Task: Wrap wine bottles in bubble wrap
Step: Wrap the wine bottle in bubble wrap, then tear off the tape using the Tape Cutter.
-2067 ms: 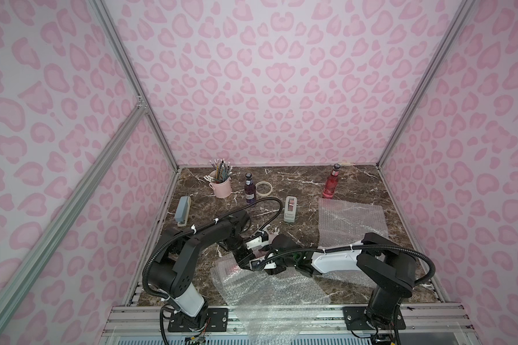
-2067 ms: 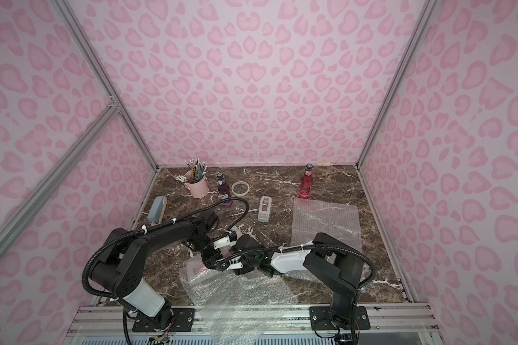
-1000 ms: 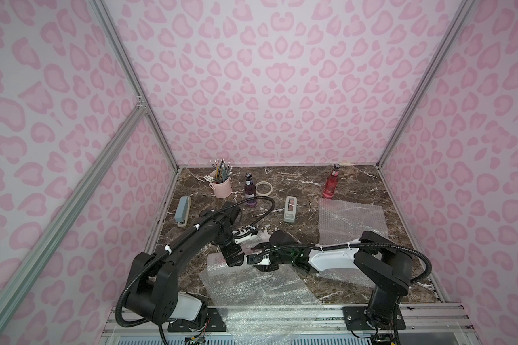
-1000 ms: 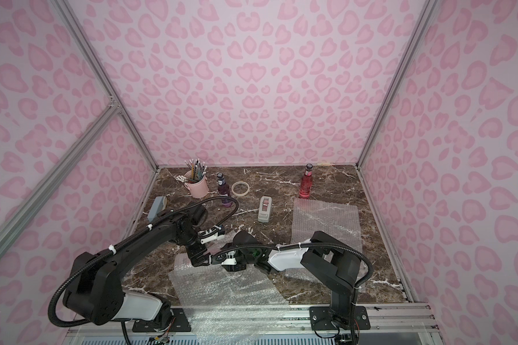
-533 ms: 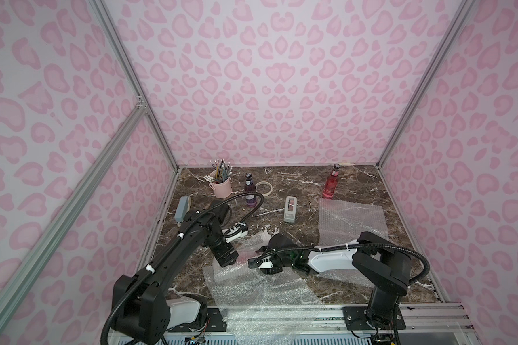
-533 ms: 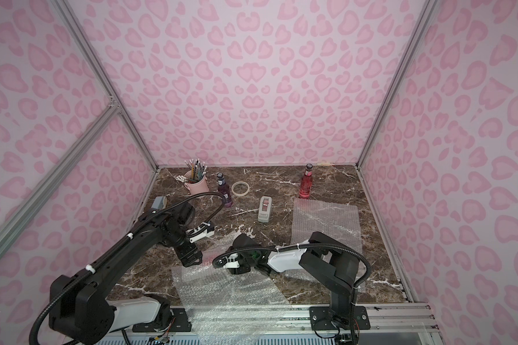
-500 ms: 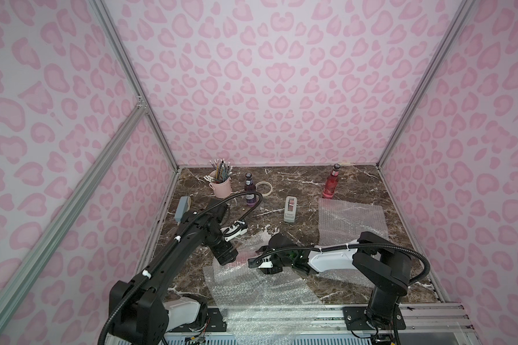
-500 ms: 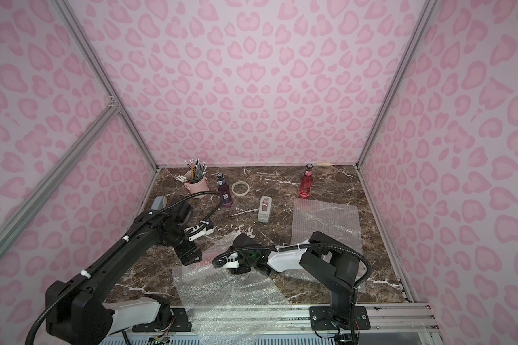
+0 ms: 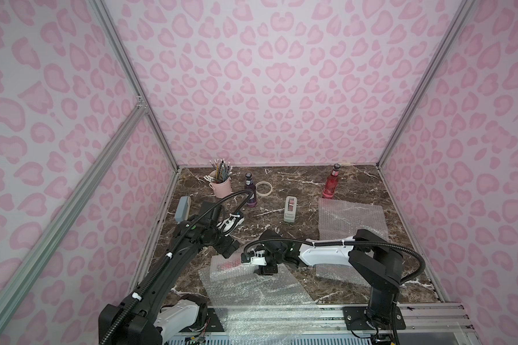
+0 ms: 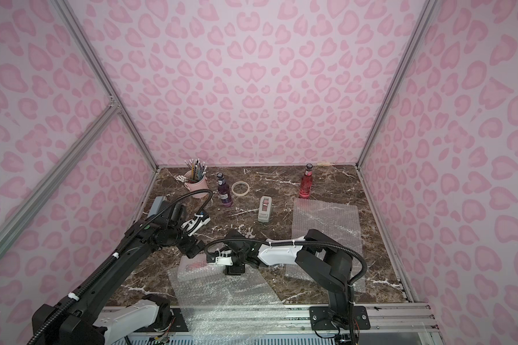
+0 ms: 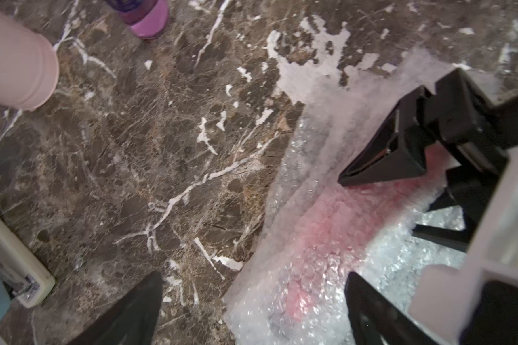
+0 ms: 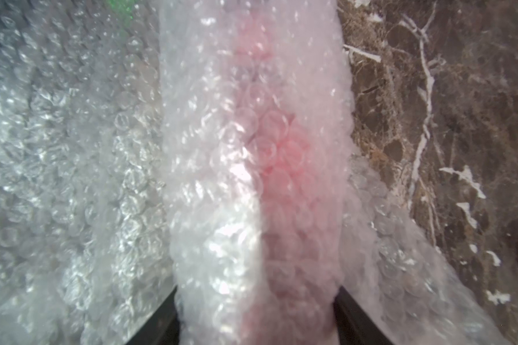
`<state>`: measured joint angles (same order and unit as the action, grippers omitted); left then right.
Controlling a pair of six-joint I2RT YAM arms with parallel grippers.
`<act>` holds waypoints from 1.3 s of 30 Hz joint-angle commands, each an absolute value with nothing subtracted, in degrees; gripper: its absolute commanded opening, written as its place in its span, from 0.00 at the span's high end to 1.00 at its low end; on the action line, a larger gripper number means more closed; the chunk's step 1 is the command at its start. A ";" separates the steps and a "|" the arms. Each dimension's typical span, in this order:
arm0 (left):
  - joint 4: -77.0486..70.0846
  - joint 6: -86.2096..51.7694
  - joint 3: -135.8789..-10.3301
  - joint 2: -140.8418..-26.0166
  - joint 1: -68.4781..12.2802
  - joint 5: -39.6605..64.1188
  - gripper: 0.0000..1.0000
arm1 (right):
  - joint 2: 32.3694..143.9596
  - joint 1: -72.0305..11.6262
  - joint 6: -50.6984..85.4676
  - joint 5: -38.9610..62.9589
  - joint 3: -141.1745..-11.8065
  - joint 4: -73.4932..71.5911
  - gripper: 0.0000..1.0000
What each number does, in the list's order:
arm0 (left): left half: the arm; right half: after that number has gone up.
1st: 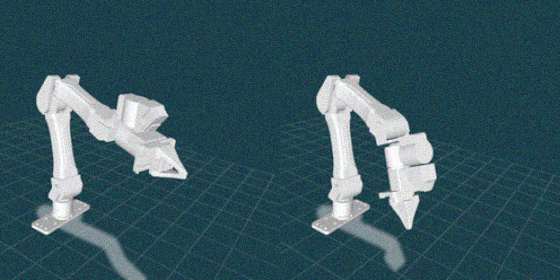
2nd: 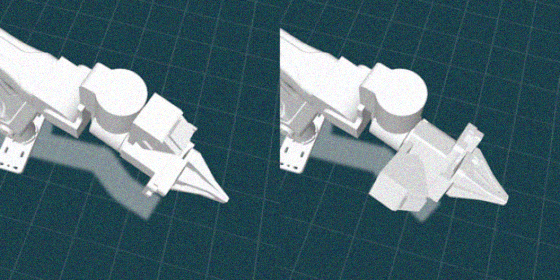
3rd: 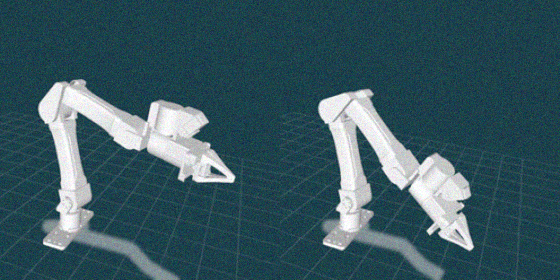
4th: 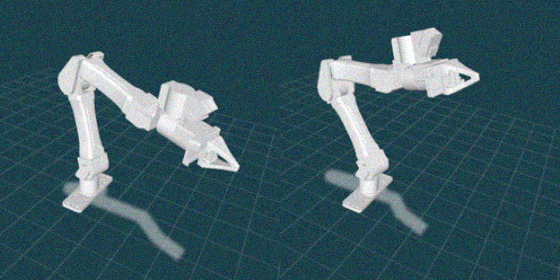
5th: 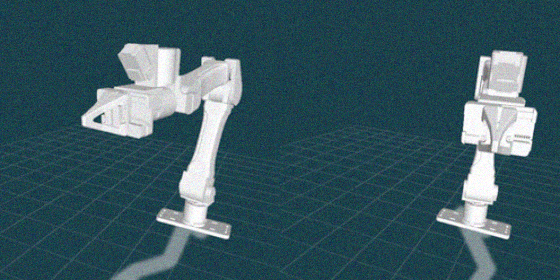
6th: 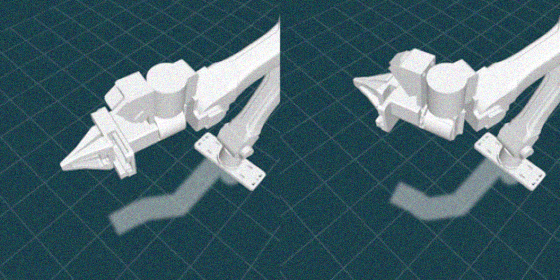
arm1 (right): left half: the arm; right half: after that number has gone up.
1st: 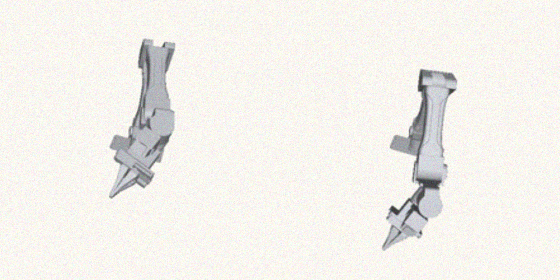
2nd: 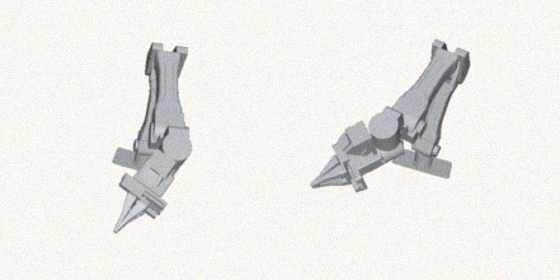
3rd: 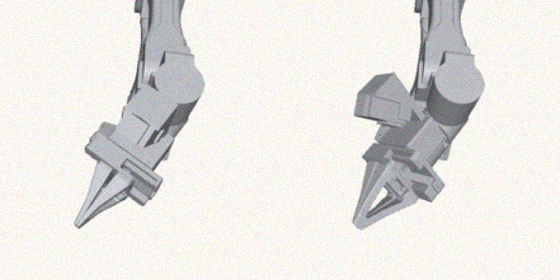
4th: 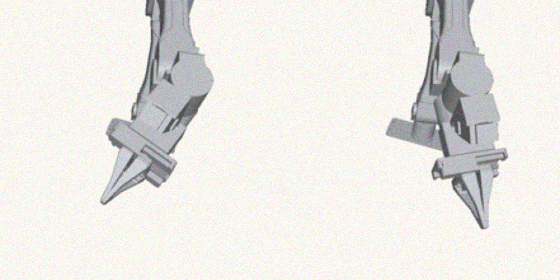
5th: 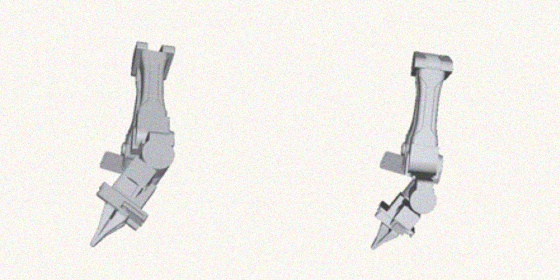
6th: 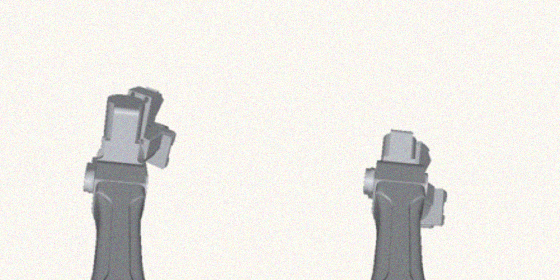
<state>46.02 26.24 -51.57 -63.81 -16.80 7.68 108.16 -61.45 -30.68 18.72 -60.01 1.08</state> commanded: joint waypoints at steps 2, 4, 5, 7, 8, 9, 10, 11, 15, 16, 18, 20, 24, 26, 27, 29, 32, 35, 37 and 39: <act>39.90 20.36 -51.95 -64.97 -16.21 3.91 0.04 | 110.22 -60.76 -27.49 22.38 -60.59 7.22 0.29; 40.79 19.48 -52.83 -66.76 -16.14 3.95 0.04 | 109.39 -60.56 -27.48 22.59 -60.44 6.58 0.26; 41.04 19.06 -53.09 -67.40 -16.12 3.60 0.04 | 108.46 -60.43 -27.54 22.72 -59.91 5.71 0.24; 41.60 17.76 -53.91 -68.58 -16.14 2.91 0.04 | 105.83 -60.00 -27.34 23.15 -58.03 3.34 0.20; 41.67 17.00 -54.26 -69.04 -16.10 2.74 0.04 | 104.83 -59.73 -27.27 23.33 -57.43 2.71 0.18; 41.53 15.90 -54.72 -69.40 -16.08 2.83 0.04 | 103.86 -59.33 -27.25 23.44 -56.86 2.40 0.17; 41.23 14.66 -55.28 -69.94 -16.06 3.16 0.04 | 103.21 -58.87 -27.33 23.83 -56.53 2.62 0.16; 41.23 14.26 -55.75 -70.49 -16.07 4.08 0.04 | 102.68 -58.40 -27.44 24.23 -56.37 2.90 0.16; 40.37 11.28 -57.51 -72.91 -16.07 5.62 0.03 | 98.61 -56.08 -27.27 25.75 -54.41 2.44 0.14; 39.55 10.81 -57.60 -73.26 -16.06 6.61 0.03 | 97.33 -55.42 -27.10 26.52 -53.75 2.37 0.14; 37.41 10.08 -57.41 -73.48 -16.15 8.87 0.03 | 95.10 -54.04 -26.68 27.62 -52.59 2.04 0.14; 34.71 9.23 -56.70 -73.31 -16.05 10.85 0.02 | 93.02 -52.31 -25.96 28.29 -51.44 1.79 0.15; 32.05 8.00 -56.58 -74.45 -16.10 15.65 0.00 | 87.88 -46.69 -19.60 28.01 -49.10 -0.86 0.16; 31.63 6.59 -57.14 -75.67 -16.17 17.33 0.01 | 86.32 -43.25 -14.42 26.41 -48.78 -1.76 0.16; 30.95 5.42 -57.30 -76.28 -16.40 18.54 0.02 | 85.82 -41.19 -11.19 25.34 -48.87 -2.10 0.16; 28.54 2.77 -57.07 -77.26 -17.31 20.50 0.03 | 85.26 -37.24 -6.35 26.28 -48.66 -2.51 0.17; 24.86 -1.42 -57.53 -79.76 -20.08 21.80 0.04 | 84.52 -32.85 -0.70 26.76 -47.92 -3.75 0.18; 23.21 -5.35 -61.03 -84.57 -22.78 21.92 0.07 | 84.41 -30.29 4.32 23.28 -47.87 -4.04 0.20; 22.51 -7.74 -64.44 -88.65 -25.11 21.42 0.09 | 85.19 -27.80 8.29 22.16 -47.90 -4.04 0.23; 21.40 -9.45 -67.44 -91.99 -27.25 21.36 0.10 | 85.96 -26.10 10.70 21.93 -48.11 -3.80 0.25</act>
<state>25.26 -4.99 -64.55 -89.32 -25.41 20.14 85.14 -27.55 3.77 23.64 -48.21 -2.74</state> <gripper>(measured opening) 0.899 0.749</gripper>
